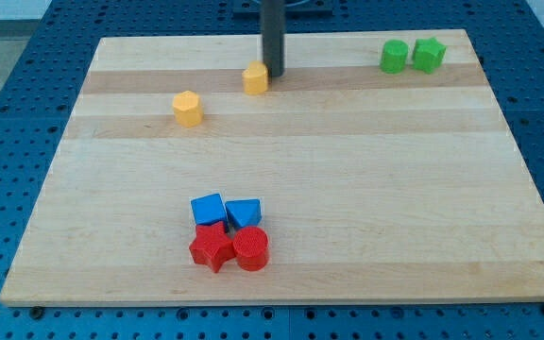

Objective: Push the yellow heart into the yellow hexagon

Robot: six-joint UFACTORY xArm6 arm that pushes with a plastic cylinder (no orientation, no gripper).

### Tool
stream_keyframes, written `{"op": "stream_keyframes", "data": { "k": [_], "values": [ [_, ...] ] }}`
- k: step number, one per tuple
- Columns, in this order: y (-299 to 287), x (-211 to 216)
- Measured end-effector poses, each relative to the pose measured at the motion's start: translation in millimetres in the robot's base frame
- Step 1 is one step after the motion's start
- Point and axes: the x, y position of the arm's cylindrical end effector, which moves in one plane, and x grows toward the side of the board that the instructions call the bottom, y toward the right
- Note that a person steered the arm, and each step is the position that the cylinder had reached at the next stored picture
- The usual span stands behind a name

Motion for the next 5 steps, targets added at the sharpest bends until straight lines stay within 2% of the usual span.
{"op": "stream_keyframes", "data": {
  "k": [2, 3, 5],
  "values": [
    [-70.6, 43.3],
    [-70.6, 51.0],
    [44.6, 56.0]
  ]
}}
